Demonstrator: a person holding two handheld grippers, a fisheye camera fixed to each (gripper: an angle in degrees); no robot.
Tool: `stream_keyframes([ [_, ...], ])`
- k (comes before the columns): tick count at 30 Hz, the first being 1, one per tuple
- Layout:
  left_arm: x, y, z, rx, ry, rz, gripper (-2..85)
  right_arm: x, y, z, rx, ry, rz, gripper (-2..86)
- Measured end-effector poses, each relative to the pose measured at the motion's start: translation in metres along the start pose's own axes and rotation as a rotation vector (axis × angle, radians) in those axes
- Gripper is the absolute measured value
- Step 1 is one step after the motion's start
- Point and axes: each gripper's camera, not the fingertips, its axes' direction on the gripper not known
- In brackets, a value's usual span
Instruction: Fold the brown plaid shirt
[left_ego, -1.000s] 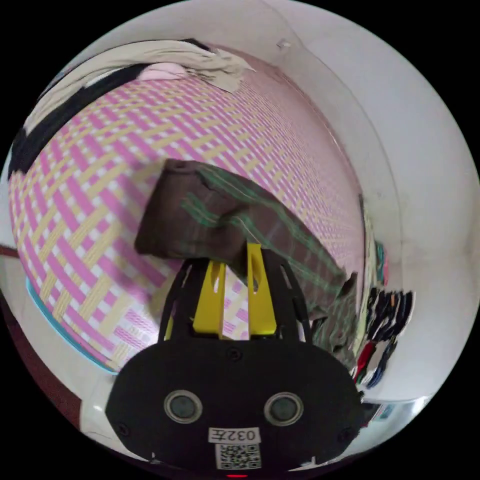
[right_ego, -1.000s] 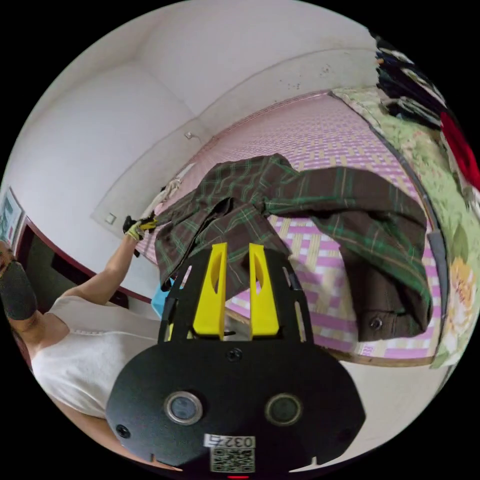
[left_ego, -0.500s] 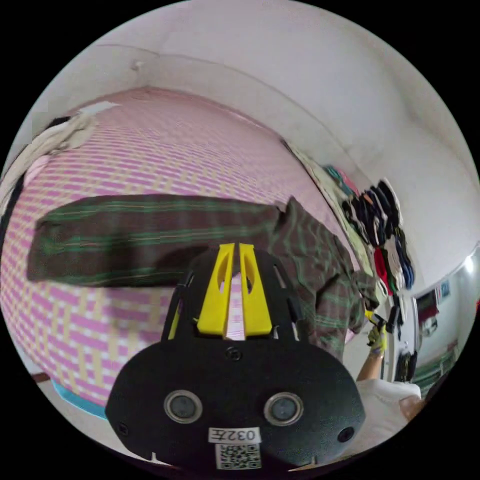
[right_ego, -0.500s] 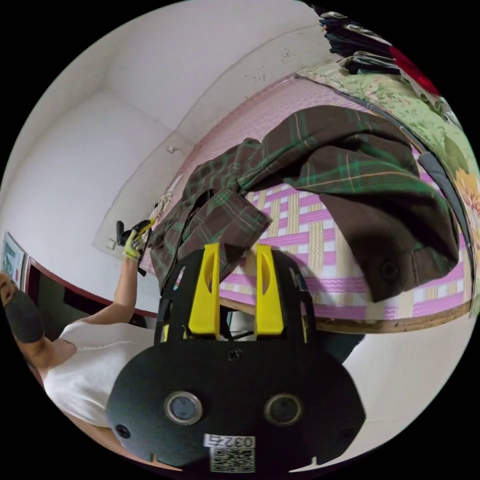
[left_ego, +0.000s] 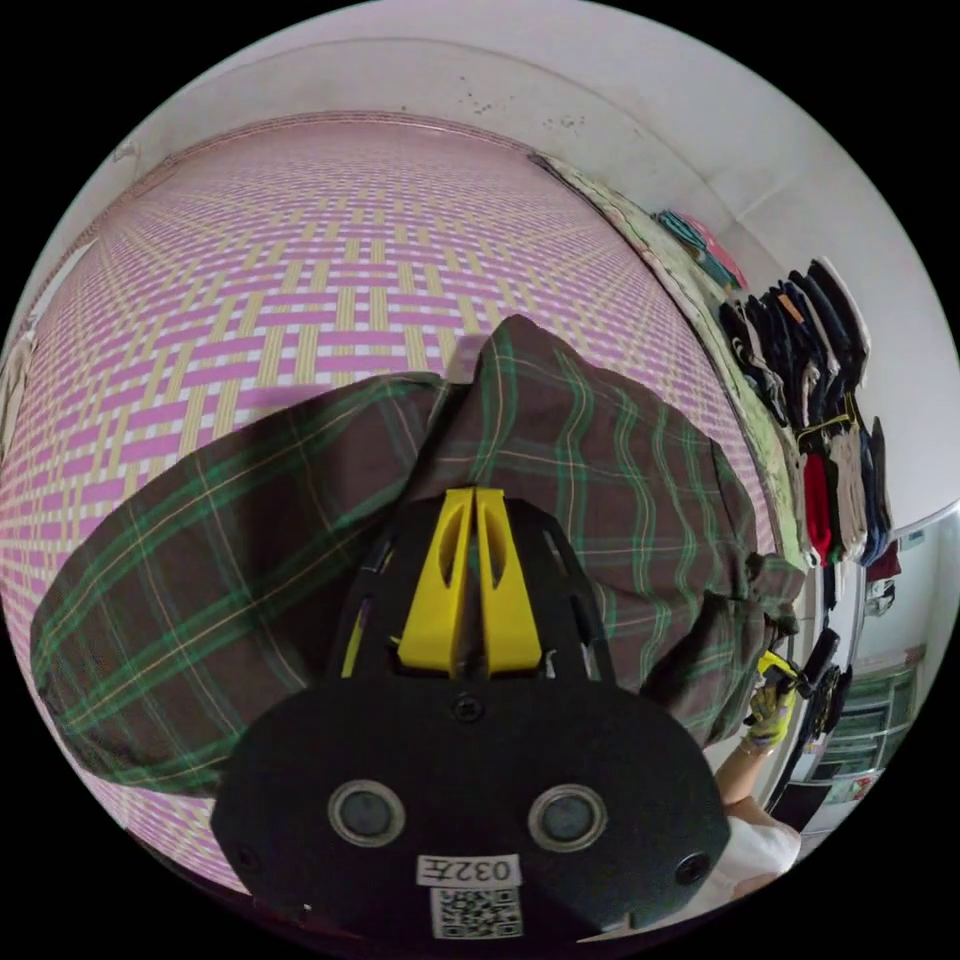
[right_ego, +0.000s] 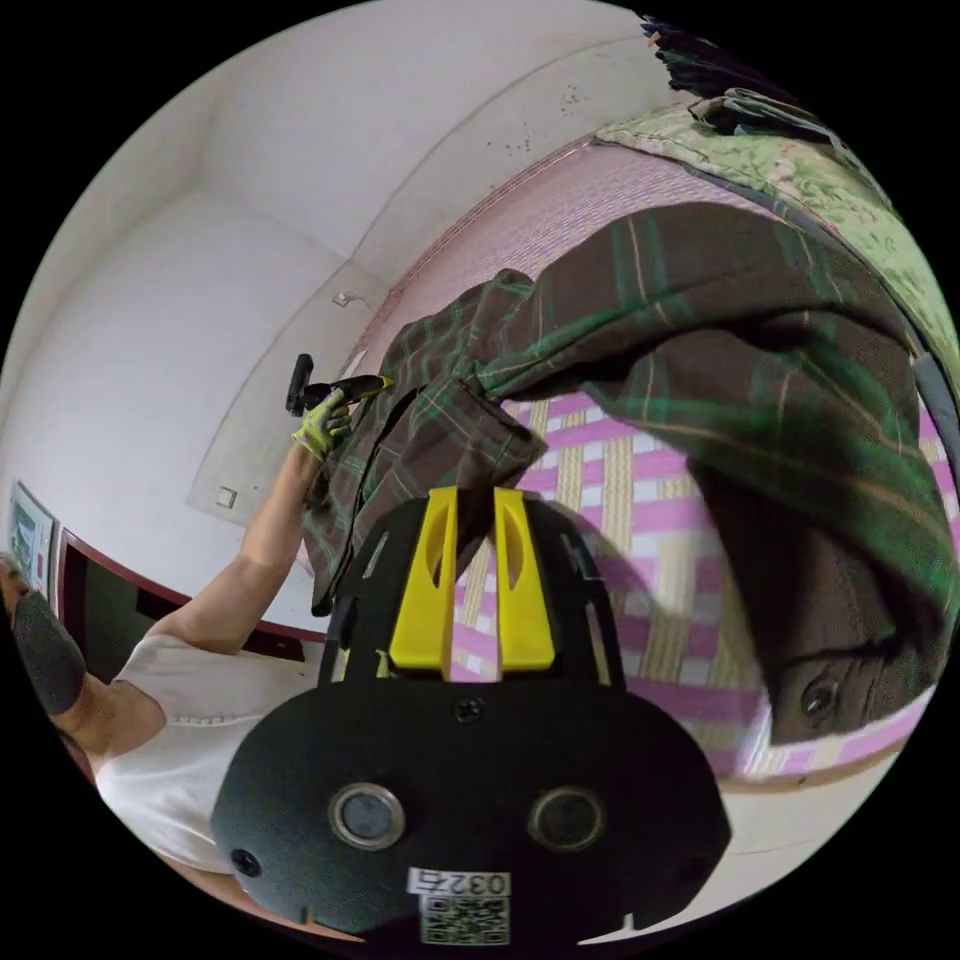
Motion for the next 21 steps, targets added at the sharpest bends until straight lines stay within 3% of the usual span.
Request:
stream_keyframes([
  [5,-0.011,-0.028,0.021,0.068,-0.110,-0.022,-0.8,0.013,-0.055,-0.001,0.026,0.135,0.006,6.5],
  [10,-0.041,-0.018,0.008,0.108,-0.043,-0.038,0.2,0.032,-0.087,-0.007,0.014,0.098,0.025,9.8],
  [12,-0.028,0.033,-0.028,0.210,0.099,0.170,4.6,0.047,-0.088,-0.012,0.011,0.078,0.042,9.7],
  [15,0.003,0.138,-0.063,0.205,0.231,0.430,10.4,0.063,-0.087,-0.017,0.019,-0.017,0.067,10.0],
  [21,0.044,0.350,-0.065,0.173,0.246,0.716,12.0,0.070,-0.084,0.004,-0.018,-0.088,0.060,8.9],
])
